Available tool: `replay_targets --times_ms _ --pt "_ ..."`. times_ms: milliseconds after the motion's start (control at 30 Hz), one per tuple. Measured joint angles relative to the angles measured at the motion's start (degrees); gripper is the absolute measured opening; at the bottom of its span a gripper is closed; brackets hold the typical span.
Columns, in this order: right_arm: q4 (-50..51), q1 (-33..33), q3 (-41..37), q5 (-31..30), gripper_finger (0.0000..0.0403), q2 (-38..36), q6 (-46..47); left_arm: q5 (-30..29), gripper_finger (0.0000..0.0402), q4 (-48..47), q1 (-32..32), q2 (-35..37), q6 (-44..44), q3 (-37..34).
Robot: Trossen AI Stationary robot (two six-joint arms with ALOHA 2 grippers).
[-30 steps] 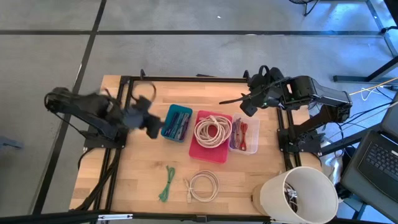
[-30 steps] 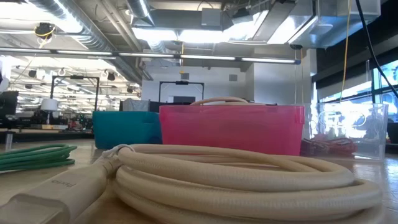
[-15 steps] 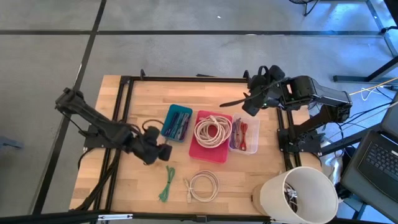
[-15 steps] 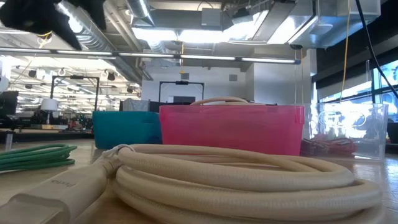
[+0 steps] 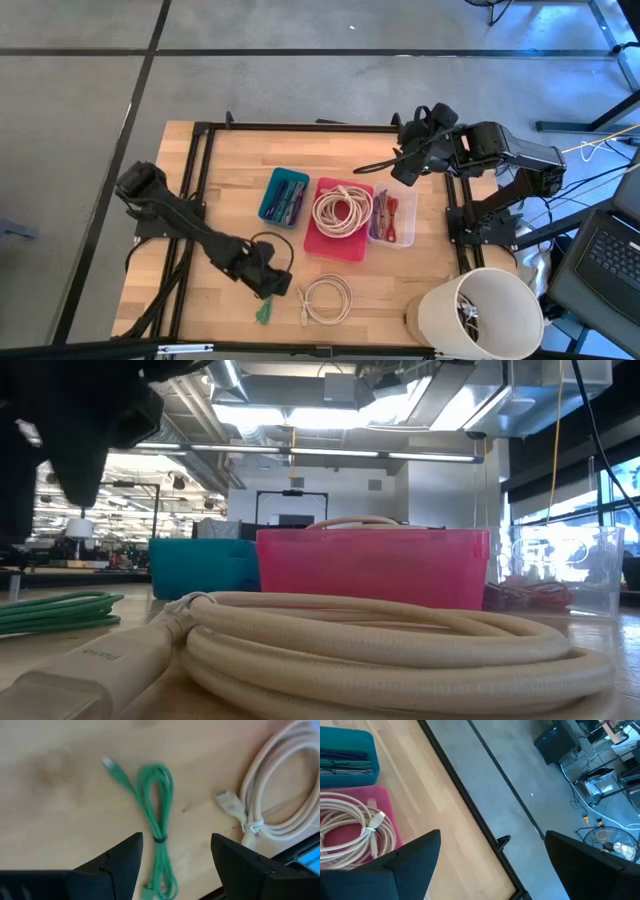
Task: Pick & Place USB Port
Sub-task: Put the green charger cable into the transparent bin
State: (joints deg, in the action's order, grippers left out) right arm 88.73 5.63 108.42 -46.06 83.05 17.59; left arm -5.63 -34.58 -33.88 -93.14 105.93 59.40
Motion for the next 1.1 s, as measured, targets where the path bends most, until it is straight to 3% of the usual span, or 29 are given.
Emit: replay_targets --times_ms 267,500,633,800,1100 --pt "0.0 0.0 0.0 0.0 0.0362 0.0 -1.8 4.0 0.0228 7.9 -1.7 -7.1 3.9 0.0" --pt "0.0 0.0 0.0 0.0 0.0362 0.0 -3.0 5.7 0.0218 7.7 -1.6 -10.8 2.2 0.2" --pt "-0.1 0.0 0.0 0.0 0.0362 0.0 -3.0 7.4 0.0165 7.0 -0.8 -11.7 -0.2 0.2" --pt "-0.1 0.0 0.0 -0.6 0.0362 0.0 -3.0 8.2 0.0033 5.9 0.2 -10.8 -3.7 0.0" --pt "-0.2 0.0 0.0 -0.9 0.0362 0.0 -1.9 5.1 0.0007 4.4 0.5 -6.8 -5.3 -0.2"
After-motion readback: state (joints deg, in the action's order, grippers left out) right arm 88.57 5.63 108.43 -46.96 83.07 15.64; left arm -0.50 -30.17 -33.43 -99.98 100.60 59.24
